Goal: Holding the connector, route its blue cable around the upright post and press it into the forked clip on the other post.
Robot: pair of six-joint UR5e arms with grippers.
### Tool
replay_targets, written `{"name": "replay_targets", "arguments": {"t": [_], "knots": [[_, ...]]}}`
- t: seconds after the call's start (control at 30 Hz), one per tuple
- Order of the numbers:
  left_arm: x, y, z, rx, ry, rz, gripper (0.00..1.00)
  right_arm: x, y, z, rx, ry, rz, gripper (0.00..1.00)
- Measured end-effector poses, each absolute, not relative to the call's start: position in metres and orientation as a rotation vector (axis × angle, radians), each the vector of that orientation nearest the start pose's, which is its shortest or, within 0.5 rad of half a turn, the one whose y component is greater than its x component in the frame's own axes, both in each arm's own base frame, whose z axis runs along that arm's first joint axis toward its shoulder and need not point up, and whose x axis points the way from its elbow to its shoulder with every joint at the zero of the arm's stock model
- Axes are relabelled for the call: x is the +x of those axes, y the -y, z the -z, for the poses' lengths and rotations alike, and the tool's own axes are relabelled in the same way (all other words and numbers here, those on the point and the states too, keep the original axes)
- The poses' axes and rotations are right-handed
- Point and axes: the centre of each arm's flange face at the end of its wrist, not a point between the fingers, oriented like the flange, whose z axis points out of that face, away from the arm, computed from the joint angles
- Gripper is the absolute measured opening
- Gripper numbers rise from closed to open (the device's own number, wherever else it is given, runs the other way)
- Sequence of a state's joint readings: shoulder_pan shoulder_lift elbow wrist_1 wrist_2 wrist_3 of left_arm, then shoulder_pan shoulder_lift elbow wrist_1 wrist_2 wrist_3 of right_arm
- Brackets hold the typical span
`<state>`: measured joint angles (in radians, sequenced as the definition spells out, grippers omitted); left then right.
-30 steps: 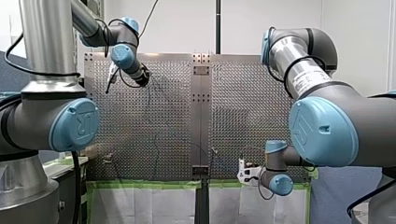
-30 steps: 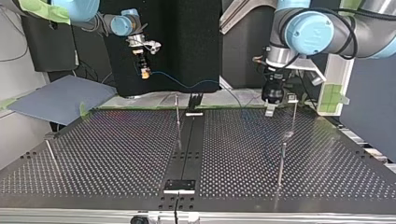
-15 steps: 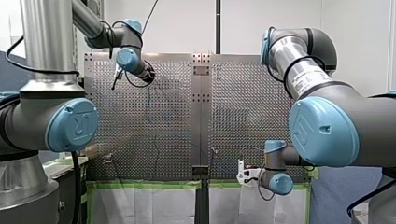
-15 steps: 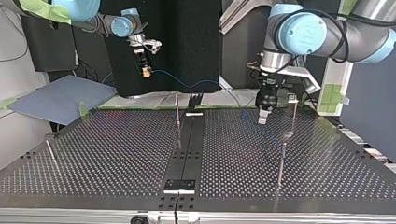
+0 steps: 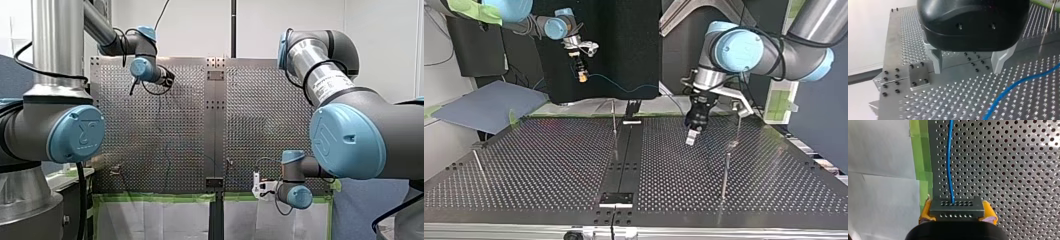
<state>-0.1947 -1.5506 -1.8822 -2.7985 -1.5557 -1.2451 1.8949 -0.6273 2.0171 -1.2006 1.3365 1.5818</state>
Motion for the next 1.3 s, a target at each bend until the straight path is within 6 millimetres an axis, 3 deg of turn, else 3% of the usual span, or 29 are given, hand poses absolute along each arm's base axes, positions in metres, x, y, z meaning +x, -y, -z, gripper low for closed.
{"name": "replay_targets", "arguments": {"t": [0.27, 0.5, 0.73, 1.07, 1.3], "knots": [[0.429, 0.221, -0.407, 0.409, -1.355, -0.155, 0.97, 0.305, 0.415, 0.09, 1.767, 1.039, -1.513, 0.0], [0.409, 0.222, -0.414, 0.399, -1.294, -0.152, 0.97, 0.305, 0.415, 0.09, 1.765, 1.036, -1.516, 0.0], [0.407, 0.219, -0.39, 0.405, -1.306, -0.199, 0.97, 0.305, 0.416, 0.09, 1.761, 1.033, -1.518, 0.0], [0.43, 0.214, -0.356, 0.402, -1.323, -0.266, 0.97, 0.306, 0.417, 0.089, 1.758, 1.031, -1.52, 0.0], [0.44, 0.209, -0.349, 0.376, -1.298, -0.303, 0.97, 0.306, 0.416, 0.089, 1.759, 1.03, -1.519, 0.0]]}}
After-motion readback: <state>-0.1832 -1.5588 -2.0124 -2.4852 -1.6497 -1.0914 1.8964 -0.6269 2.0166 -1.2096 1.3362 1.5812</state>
